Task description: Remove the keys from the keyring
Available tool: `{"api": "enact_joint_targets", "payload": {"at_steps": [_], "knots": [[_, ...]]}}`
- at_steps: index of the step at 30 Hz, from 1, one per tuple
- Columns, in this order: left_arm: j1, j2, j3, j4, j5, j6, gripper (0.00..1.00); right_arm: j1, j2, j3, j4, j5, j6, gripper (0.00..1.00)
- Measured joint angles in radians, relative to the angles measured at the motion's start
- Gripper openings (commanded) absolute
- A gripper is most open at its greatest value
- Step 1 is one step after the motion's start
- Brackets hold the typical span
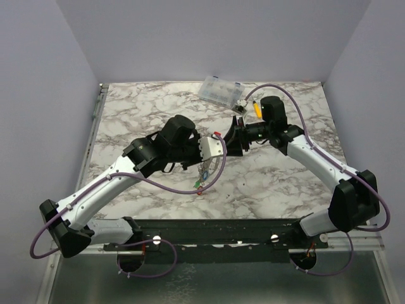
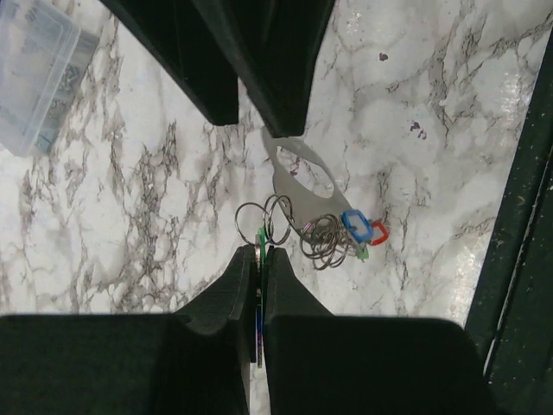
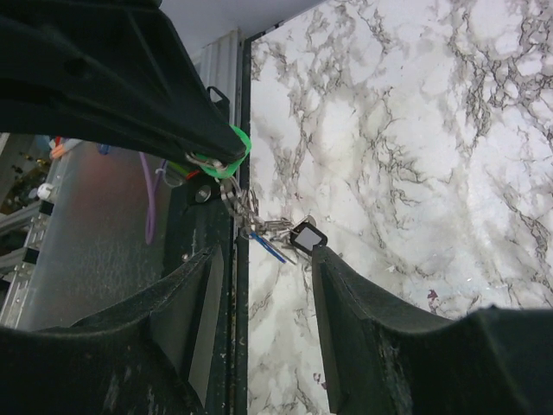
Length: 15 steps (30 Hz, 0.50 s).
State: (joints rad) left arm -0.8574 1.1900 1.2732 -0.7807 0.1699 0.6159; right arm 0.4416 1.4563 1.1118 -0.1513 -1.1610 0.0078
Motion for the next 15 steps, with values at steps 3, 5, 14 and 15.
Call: {"api": "enact_joint_targets", "payload": {"at_steps": [3, 5, 14, 15], "knots": [[0.035, 0.039, 0.05, -0.021, 0.036, -0.07, 0.0, 0.0, -0.009, 0.0, -0.023, -0.008, -0.019, 0.53], [0.056, 0.058, 0.074, -0.035, 0.066, -0.103, 0.0, 0.0, -0.014, 0.0, -0.029, -0.015, -0.032, 0.54], [0.113, 0.085, 0.101, -0.075, 0.195, -0.132, 0.0, 0.0, -0.018, 0.026, -0.03, -0.058, -0.164, 0.56], [0.119, 0.084, 0.101, -0.08, 0.208, -0.125, 0.0, 0.0, -0.016, 0.035, -0.029, -0.066, -0.183, 0.56]]}}
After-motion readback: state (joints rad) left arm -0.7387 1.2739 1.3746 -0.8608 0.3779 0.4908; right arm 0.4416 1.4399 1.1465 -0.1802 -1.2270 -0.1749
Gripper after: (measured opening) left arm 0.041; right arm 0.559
